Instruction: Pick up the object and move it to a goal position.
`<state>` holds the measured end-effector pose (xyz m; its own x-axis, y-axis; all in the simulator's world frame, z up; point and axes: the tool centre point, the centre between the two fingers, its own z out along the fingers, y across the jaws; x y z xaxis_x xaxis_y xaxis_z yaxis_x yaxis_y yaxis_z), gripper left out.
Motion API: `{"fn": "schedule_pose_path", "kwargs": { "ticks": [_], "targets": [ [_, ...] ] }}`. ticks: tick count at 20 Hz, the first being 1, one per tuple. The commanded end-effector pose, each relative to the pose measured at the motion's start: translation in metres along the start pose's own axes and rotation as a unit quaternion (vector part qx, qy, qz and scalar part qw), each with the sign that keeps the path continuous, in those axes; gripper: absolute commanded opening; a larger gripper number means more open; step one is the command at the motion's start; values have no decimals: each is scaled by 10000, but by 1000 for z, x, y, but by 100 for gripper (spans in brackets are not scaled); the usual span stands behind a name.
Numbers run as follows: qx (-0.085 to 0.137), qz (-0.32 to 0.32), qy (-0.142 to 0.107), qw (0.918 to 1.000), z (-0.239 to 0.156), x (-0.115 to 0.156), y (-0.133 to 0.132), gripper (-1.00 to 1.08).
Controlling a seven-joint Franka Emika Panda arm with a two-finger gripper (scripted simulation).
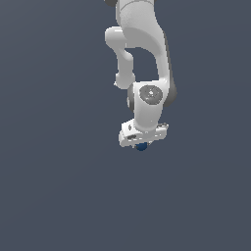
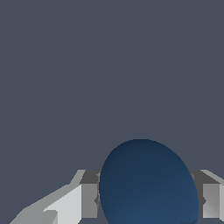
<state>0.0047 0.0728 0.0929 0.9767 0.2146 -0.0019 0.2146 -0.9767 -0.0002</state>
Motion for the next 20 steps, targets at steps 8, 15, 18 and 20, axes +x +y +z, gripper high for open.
{"fn": "schedule_pose_path", "kwargs": {
  "ticks": [8,15,18,20],
  "targets": [
    [1,-1,11,10000,-90,11,26,-100],
    [1,-1,11,10000,-127,17,37,-100],
    [1,-1,11,10000,-133,18,39,-100],
    [1,-1,11,10000,-135,19,40,-100]
  ]
}}
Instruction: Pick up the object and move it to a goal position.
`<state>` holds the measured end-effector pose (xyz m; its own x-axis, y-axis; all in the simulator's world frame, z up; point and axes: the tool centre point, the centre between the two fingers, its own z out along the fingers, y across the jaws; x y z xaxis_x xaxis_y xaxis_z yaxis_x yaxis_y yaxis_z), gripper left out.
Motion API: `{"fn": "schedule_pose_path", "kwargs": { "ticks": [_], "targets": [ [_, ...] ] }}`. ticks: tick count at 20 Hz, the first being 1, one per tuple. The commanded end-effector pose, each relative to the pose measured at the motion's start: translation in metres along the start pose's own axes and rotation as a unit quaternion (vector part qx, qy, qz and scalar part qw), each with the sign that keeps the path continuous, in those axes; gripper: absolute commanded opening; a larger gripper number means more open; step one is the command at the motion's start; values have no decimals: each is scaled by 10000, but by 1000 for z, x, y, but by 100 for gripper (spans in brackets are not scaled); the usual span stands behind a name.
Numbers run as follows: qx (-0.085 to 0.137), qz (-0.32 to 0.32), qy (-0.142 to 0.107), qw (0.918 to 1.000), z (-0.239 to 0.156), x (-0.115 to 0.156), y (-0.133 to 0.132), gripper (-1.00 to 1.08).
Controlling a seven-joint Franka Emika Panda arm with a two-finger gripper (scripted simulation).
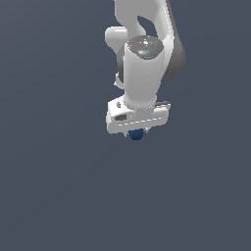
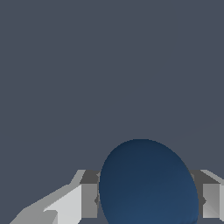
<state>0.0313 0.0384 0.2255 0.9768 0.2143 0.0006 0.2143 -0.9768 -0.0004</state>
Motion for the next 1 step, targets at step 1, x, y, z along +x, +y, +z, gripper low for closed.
{"fn": "schedule_pose_path", "kwargs": {
  "ticks": [1],
  "targets": [
    [1,-2,-2,10000,-2,1,1,-100]
  ]
}}
